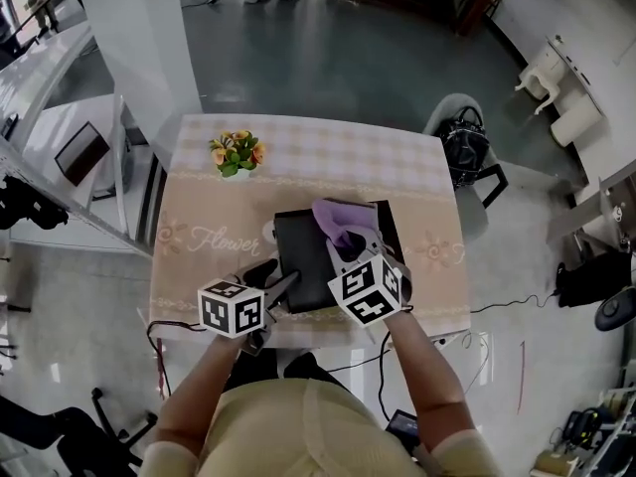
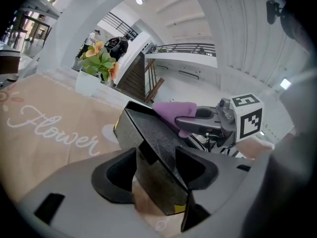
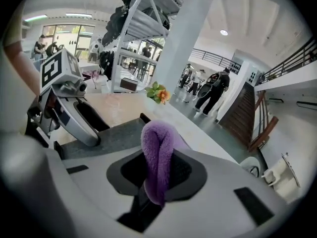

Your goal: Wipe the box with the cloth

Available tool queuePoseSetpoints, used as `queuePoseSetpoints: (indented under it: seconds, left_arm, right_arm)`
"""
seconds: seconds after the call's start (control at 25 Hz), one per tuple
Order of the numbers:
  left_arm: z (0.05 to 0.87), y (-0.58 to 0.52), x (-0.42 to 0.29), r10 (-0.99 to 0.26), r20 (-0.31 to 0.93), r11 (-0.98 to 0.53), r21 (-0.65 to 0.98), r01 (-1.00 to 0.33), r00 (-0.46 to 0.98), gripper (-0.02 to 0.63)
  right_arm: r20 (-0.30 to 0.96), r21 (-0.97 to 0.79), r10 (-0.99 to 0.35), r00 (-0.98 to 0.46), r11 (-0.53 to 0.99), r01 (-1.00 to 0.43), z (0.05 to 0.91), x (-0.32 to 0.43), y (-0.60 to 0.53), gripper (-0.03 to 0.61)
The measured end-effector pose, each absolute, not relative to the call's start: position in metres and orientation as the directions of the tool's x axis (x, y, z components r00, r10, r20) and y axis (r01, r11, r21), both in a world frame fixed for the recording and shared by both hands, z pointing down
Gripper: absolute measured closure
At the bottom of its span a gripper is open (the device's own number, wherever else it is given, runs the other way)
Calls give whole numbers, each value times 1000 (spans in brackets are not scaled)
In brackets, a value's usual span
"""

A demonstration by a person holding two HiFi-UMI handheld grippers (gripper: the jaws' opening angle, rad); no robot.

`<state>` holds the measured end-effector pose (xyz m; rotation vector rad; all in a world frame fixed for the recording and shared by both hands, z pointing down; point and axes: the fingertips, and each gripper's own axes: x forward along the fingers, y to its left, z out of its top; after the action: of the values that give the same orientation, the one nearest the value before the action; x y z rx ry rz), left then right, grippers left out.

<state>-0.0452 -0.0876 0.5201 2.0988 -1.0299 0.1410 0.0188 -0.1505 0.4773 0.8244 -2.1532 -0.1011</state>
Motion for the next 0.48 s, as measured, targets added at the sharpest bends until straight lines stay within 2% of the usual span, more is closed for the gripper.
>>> queuePoseSetpoints:
  seconds: [0.48]
  left_arm:
    - [521,-81,-46,-625,401,-371,603,-706,670,359]
  right_arm:
    - [733,190,-392,-556,903,-386,496,-27,-128,495]
